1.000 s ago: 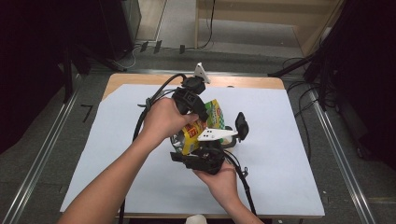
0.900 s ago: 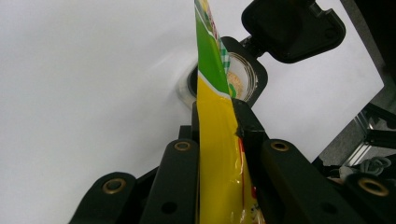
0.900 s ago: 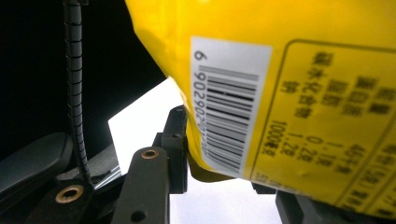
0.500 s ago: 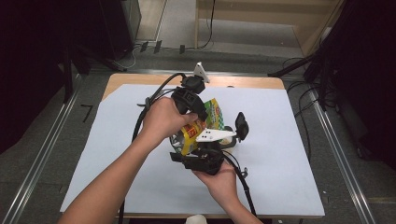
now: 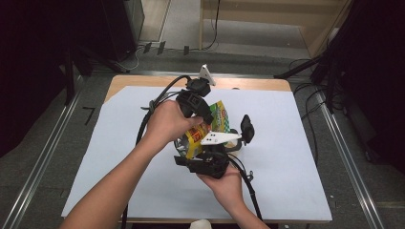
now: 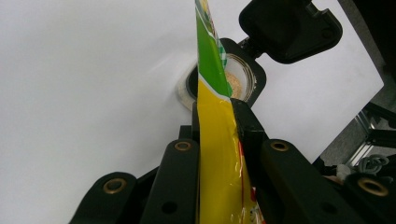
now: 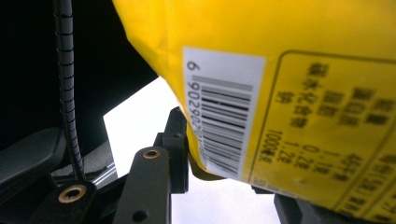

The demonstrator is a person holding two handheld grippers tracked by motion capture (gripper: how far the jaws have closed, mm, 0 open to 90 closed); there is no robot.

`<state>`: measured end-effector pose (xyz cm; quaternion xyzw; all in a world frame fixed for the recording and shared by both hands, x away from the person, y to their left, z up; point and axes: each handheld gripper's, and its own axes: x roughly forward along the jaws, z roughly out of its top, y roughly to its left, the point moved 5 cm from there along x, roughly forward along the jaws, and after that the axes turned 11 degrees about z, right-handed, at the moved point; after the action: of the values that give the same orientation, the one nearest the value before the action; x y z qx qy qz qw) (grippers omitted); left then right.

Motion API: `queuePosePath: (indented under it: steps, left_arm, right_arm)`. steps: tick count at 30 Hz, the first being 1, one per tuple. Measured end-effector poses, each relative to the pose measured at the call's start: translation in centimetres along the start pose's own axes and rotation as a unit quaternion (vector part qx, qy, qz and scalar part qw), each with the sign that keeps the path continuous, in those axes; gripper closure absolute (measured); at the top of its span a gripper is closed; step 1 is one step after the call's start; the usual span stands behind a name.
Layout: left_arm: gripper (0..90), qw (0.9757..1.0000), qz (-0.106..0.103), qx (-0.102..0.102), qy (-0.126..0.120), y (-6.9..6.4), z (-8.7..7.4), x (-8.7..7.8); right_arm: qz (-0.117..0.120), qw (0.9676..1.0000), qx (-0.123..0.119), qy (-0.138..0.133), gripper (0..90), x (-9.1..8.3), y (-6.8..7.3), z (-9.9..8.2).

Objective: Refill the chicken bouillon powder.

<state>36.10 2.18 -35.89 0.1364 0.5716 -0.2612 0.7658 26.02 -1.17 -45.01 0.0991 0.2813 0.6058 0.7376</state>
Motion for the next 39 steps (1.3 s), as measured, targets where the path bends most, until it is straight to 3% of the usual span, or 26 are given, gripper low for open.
queuePosePath:
  steps: [17, 27, 39]
  left_arm:
    - [82.6, 0.9998, -0.006, 0.002, -0.017, 0.0, 0.5, 0.2]
    - [82.4, 0.9998, -0.012, -0.009, -0.014, 0.1, 1.0, 0.4]
    - [82.1, 0.9999, -0.008, -0.004, -0.010, -0.2, 1.4, 0.8]
  right_arm:
    - [-0.009, 1.0000, 0.002, 0.001, 68.2, 0.0, -1.1, 0.0]
    - [-0.004, 1.0000, 0.008, -0.003, 68.2, 0.0, -1.3, 0.3]
    - [-0.003, 0.9998, 0.019, -0.007, 68.0, -0.2, -1.7, 0.4]
